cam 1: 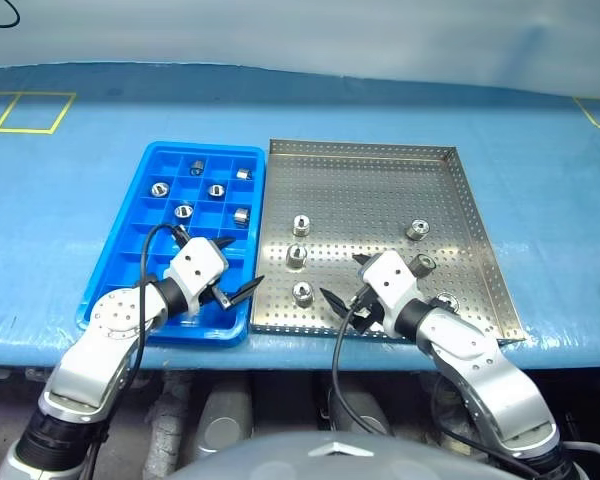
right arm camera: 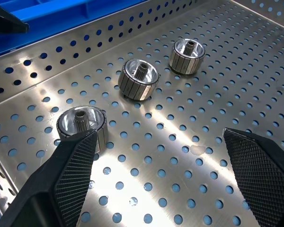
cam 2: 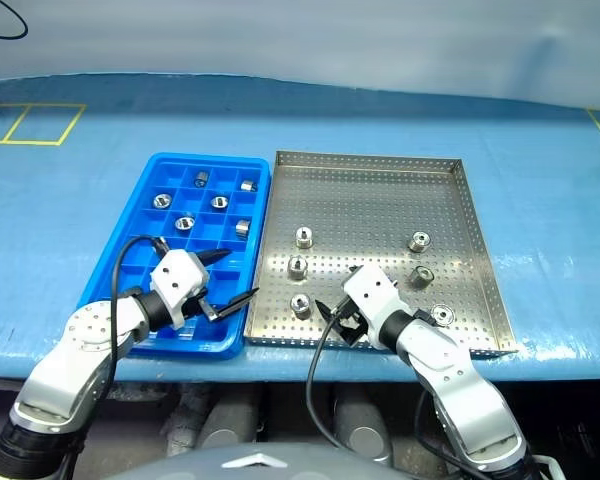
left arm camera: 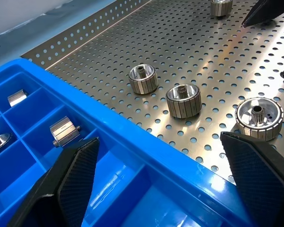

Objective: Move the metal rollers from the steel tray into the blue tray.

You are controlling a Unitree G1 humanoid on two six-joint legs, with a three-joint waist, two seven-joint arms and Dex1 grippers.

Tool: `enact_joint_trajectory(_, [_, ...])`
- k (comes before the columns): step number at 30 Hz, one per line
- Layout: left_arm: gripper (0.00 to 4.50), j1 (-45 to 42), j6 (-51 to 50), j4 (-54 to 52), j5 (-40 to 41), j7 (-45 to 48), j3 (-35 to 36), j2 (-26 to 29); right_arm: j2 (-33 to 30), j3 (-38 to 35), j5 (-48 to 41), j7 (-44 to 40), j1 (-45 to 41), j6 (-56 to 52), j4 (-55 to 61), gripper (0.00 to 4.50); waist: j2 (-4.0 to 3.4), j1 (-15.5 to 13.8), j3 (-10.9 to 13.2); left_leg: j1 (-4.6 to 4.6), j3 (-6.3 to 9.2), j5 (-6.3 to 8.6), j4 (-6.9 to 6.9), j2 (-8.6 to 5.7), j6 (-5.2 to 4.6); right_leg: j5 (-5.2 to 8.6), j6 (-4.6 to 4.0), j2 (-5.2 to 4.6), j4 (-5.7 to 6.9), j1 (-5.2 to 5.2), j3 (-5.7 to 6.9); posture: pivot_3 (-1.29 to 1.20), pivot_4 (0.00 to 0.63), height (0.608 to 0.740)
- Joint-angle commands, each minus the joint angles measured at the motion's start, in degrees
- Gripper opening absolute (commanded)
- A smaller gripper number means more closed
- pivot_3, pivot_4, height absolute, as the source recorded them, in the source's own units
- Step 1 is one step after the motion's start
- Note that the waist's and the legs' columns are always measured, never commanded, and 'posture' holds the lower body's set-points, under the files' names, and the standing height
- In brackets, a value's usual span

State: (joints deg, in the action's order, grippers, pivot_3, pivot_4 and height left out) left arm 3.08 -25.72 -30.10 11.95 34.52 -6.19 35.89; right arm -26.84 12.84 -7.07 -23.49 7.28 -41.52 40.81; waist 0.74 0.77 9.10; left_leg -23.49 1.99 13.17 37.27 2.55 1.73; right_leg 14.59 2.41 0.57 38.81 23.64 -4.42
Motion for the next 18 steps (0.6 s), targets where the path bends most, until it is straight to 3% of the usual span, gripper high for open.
enact_joint_trajectory(1, [4.48,-0.4,0.5,-0.4,-0.1,0.3,0.0,-0.6,-0.2,-1.7,-0.4,0.1,-0.1,0.5,2.3,4.5,0.0,0.0,0.0,0.0,0.0,0.0,0.0,0.0,0.0,0.0,0.0,0.0,0.0,0.0,0.01,0.04,0.15,0.74])
enact_joint_trajectory(11, [4.48,-1.3,0.9,0.6,-0.6,-0.9,1.0,-2.2,0.2,-2.7,-0.7,0.0,0.1,1.4,1.9,4.5,0.0,0.0,0.0,0.0,0.0,0.0,0.0,0.0,0.0,0.0,0.0,0.0,0.0,0.0,0.0,0.03,0.15,0.74])
enact_joint_trajectory(15, [4.48,-10.7,-6.1,3.9,0.8,-8.5,3.5,-9.6,0.6,-2.5,-0.4,0.6,0.1,1.5,1.9,4.5,0.04,-0.3,0.0,-0.03,0.09,-0.01,0.16,-0.03,-0.01,-0.04,0.07,0.0,0.03,-0.07,0.08,0.02,0.15,0.74])
enact_joint_trajectory(18, [4.48,-21.5,-13.8,8.7,2.7,-7.2,2.3,-10.9,1.0,-2.7,-0.2,1.1,0.2,1.5,2.2,4.5,0.06,-0.1,0.0,-0.08,0.21,-0.01,0.37,-0.04,-0.01,-0.19,0.31,0.04,0.06,-0.16,0.17,0.02,0.15,0.74])
